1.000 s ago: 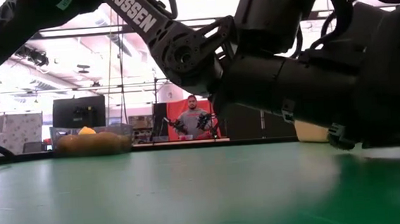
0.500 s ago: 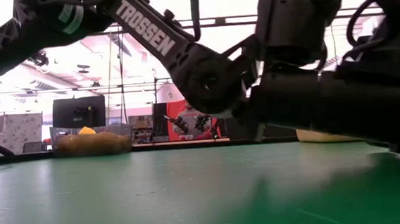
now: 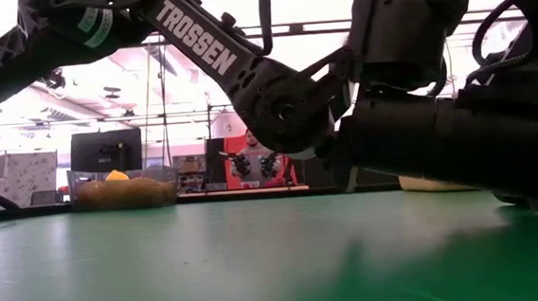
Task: Sort produce into baskets
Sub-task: Put the red bell pepper into the orange bin
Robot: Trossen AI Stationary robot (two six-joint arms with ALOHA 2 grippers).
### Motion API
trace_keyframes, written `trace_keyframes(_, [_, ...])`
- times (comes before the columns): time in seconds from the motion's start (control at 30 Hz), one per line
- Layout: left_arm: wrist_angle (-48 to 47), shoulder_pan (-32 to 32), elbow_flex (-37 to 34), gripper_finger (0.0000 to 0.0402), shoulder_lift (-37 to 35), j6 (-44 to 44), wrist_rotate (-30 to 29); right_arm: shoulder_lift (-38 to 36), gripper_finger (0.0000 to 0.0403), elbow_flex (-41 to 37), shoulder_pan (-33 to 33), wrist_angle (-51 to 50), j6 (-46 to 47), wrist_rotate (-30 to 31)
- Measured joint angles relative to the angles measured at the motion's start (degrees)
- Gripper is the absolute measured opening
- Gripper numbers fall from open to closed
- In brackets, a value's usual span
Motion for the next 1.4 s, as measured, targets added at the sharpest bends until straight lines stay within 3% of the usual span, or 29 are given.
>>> trace_keyframes(0.1, [-0.18, 0.79, 0.00, 0.0123, -0.65, -5.60, 1.32, 0.00, 0.0100, 0.00, 0.00, -0.12, -0.91, 1.09])
trace_keyframes(0.3, [-3.53, 3.83, -0.17, 0.0123, -4.87, -18.69, 10.17, 0.00, 0.0100, 0.00, 0.00, -1.61, -1.60, 5.30])
trace_keyframes(0.47, [-17.60, 5.92, -0.07, 0.0123, -12.11, -18.96, 19.59, 0.00, 0.0100, 0.00, 0.00, -4.53, -1.60, 8.12])
trace_keyframes(0.57, [-33.63, 6.41, -0.17, 0.0122, -16.81, -12.29, 18.99, 0.00, 0.0100, 0.00, 0.00, -4.99, -1.60, 10.42])
trace_keyframes(0.7, [-53.86, 7.18, -0.08, 0.0122, -23.83, -5.07, 13.94, 0.00, 0.0100, 0.01, 0.00, -4.98, -1.58, 12.34])
trace_keyframes(1.03, [-93.62, 6.86, -0.22, 0.0122, -32.11, -3.21, 7.07, -0.02, 0.0100, 0.00, -0.09, -4.39, 0.74, 19.41])
trace_keyframes(1.17, [-99.83, 4.21, -5.06, 0.0122, -35.56, -3.15, 7.91, -0.02, 0.0100, 0.00, -0.09, -3.54, 2.07, 21.89])
trace_keyframes(1.4, [-93.25, -0.03, -24.16, 0.0122, -49.96, -12.22, 9.43, -0.02, 0.0100, 0.00, -0.09, -2.63, 2.05, 24.37])
